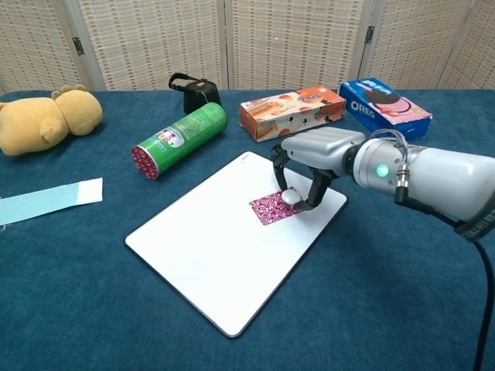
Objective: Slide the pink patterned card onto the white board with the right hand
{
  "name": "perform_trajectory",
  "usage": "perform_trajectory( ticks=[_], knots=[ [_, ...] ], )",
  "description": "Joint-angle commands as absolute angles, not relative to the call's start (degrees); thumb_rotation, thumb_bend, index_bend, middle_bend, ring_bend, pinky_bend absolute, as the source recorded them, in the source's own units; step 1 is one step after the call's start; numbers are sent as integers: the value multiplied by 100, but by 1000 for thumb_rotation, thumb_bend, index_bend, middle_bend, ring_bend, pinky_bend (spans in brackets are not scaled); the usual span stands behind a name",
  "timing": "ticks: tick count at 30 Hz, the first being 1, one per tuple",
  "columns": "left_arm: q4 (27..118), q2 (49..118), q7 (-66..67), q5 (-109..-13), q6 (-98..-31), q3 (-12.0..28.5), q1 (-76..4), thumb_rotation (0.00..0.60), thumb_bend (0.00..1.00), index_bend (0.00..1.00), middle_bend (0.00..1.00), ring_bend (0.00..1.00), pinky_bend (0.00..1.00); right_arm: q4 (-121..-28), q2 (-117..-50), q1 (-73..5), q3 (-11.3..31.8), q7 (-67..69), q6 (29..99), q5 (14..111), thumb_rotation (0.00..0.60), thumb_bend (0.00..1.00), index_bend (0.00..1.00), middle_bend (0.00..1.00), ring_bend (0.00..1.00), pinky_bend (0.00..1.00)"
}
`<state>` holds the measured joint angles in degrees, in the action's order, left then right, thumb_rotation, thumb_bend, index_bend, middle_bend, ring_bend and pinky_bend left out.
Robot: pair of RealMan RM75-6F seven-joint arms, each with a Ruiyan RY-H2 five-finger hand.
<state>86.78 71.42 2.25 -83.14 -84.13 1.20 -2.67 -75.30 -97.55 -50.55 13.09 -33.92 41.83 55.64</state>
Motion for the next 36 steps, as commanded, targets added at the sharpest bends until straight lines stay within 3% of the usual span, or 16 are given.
perform_trajectory(
  ticks=[1,7,16,24,28,32,36],
  knots=[
    [8665,7147,207,-8315,-8423,120,-259,600,310,289,249,207,48,-7489,-9805,-5112,1272,-3377,4216,5532,588,312,353,142,32,0],
    [8654,7147,184,-8334,-8434,120,-254,600,310,286,249,207,47,-7712,-9666,-4981,1140,-2968,4549,6000,587,312,177,115,31,0],
    [8623,7151,159,-8321,-8385,184,-319,600,310,286,249,207,47,-8950,-8402,-3987,511,-2579,5914,7019,587,312,171,121,71,0],
    [8695,7224,299,-8387,-8294,233,-462,600,310,284,247,202,47,-9538,-7364,-2810,-192,-2051,7343,7909,588,312,158,83,43,0],
    [8755,7270,400,-8420,-8296,263,-518,600,310,283,244,202,45,-9733,-7024,-2220,-503,-1923,8058,8289,588,312,81,15,0,0],
    [8829,7315,545,-8468,-8360,270,-533,600,310,283,244,201,39,-9887,-6823,-1502,-740,-1719,8900,8524,588,312,76,12,0,0],
    [8904,7319,666,-8460,-8386,285,-545,600,310,280,244,201,38,-9824,-6675,-1055,-889,-1588,9298,8670,589,312,76,12,0,0]
  ],
)
